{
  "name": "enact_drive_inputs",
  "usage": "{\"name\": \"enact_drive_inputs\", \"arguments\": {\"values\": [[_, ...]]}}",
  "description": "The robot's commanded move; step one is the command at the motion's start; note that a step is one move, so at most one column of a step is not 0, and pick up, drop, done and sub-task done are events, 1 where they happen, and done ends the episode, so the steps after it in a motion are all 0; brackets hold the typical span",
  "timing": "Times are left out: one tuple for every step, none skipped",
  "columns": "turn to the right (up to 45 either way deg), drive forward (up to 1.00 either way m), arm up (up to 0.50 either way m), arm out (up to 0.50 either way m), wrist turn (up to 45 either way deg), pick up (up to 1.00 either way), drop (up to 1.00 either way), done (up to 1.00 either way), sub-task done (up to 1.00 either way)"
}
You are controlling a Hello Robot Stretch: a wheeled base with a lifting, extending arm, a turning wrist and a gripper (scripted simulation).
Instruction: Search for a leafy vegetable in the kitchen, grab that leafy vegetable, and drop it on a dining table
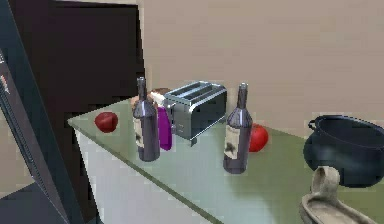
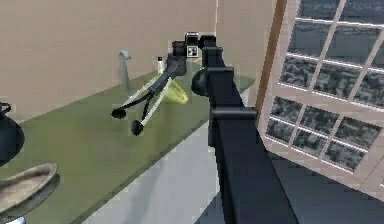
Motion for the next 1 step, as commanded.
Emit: {"name": "enact_drive_inputs", "arguments": {"values": [[0.0,0.0,0.0,0.0,45.0,0.0,0.0,0.0,0.0]]}}
